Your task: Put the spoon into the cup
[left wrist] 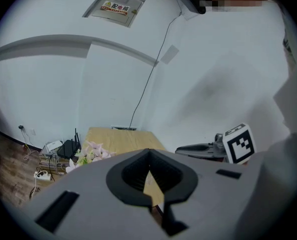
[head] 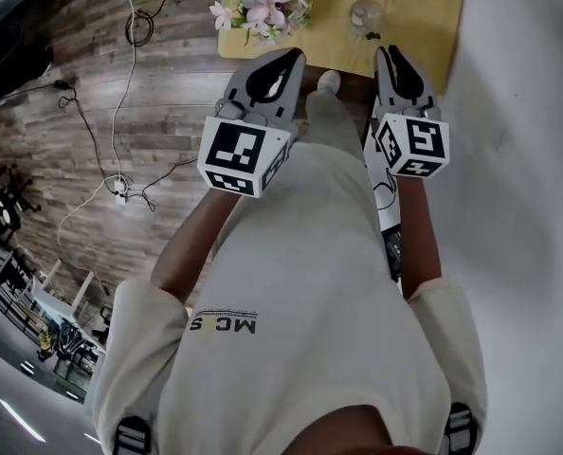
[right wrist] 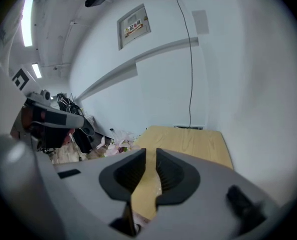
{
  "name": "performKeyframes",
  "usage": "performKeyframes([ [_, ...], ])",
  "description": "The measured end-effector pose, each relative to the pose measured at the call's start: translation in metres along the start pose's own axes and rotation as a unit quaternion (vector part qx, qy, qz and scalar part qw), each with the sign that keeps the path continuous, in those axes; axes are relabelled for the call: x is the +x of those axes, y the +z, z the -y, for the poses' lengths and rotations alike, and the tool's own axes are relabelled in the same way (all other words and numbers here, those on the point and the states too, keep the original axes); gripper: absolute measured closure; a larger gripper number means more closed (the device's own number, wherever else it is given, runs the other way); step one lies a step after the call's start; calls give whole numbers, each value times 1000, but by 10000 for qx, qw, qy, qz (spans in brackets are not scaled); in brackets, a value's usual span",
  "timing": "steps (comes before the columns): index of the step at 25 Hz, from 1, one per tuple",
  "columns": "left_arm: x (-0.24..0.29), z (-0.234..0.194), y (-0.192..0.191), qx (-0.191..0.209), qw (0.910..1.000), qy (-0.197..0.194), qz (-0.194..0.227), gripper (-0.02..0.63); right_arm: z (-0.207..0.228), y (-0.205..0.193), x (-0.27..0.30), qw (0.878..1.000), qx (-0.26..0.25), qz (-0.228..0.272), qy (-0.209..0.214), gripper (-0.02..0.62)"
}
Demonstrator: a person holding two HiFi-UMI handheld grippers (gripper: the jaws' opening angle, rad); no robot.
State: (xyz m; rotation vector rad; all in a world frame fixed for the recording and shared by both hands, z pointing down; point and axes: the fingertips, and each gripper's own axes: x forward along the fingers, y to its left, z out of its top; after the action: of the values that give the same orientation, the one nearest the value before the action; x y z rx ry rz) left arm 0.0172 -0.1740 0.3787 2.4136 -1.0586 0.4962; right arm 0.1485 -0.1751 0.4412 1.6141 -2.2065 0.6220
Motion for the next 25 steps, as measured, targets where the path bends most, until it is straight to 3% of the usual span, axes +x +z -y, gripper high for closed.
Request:
performKeyframes([
  [9,-15,6,42,71,9983,-83,569,595,-9,59,-42,9985,-174,513,10,545],
  [16,-19,7,61,175,9969,-147,758,595,-8,85,-61,9959,-299,849,-59,545],
  [25,-13,12,62,253,9970,-156,712,595,-11,89,-67,9930,-582,907,475,565],
])
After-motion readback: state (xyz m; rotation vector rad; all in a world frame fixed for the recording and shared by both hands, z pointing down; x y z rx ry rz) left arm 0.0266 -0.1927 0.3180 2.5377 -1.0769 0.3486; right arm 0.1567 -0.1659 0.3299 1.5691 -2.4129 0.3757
